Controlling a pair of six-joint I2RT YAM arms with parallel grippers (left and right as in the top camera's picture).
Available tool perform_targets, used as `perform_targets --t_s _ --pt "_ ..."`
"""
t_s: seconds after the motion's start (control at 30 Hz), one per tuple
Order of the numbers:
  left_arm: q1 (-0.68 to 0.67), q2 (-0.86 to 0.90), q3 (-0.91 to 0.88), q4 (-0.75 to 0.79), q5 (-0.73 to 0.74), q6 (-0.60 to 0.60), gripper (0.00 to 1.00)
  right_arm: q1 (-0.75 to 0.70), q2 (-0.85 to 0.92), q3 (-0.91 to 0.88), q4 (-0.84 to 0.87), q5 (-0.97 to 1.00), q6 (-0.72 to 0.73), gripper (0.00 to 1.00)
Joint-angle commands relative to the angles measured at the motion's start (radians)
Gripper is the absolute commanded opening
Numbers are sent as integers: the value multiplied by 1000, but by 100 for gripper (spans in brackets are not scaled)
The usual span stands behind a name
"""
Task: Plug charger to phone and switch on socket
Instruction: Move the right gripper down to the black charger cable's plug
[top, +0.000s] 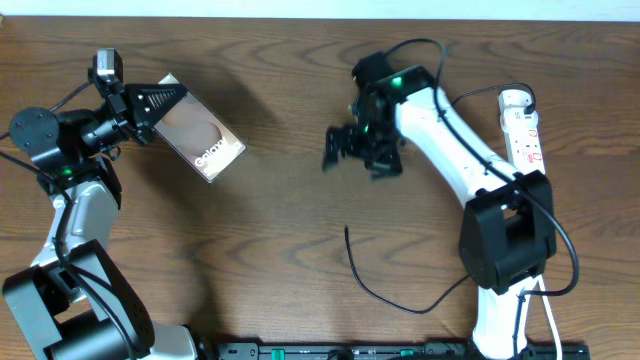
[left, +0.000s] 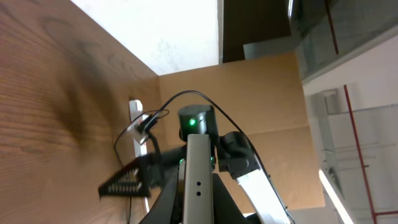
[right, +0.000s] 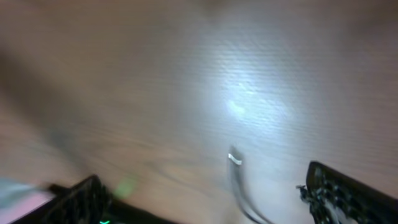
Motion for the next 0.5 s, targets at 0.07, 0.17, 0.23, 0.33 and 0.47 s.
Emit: perform_targets --t_s 0.07,0.17,0.23,0.33,0.47 --pt "10 -8 18 9 18 120 7 115 -8 11 -104 288 -81 99" --pt "32 -8 18 9 18 136 7 160 -8 3 -125 331 -51 99" --pt "59 -8 18 8 18 135 7 182 -8 -12 -123 335 -30 99" --pt "101 -8 18 8 18 135 7 194 -8 -51 -91 334 -10 99" --pt "157 -8 18 8 18 130 7 195 -8 -129 -37 301 16 99"
